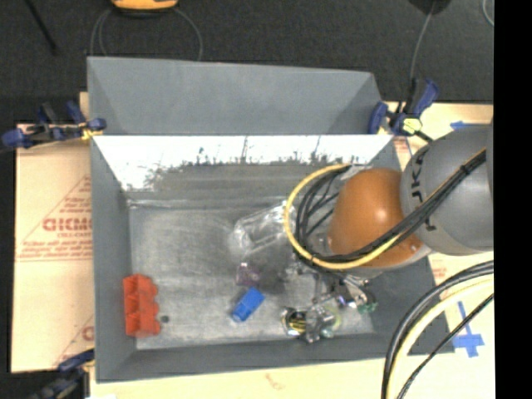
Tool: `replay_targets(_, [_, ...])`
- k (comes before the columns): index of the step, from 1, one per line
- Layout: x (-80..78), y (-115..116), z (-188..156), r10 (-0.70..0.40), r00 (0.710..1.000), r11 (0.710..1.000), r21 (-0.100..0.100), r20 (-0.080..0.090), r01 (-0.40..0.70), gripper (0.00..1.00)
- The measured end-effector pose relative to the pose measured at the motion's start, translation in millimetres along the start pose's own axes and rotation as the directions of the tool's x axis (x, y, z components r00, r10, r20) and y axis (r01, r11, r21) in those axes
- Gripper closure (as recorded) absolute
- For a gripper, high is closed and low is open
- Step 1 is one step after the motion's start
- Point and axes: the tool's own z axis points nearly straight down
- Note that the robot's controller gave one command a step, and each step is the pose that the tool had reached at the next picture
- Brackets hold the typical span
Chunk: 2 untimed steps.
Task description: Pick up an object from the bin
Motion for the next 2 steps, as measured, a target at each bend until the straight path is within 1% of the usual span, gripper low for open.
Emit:
replay_targets(1, [-1.1,-2,-2,-0.001,1.000,1.000,0.003,0.004,0.001,1.00])
replay_targets(2, [-9.1,-49,-137,-0.010,1.000,1.000,0.008,0.013,0.010,1.00])
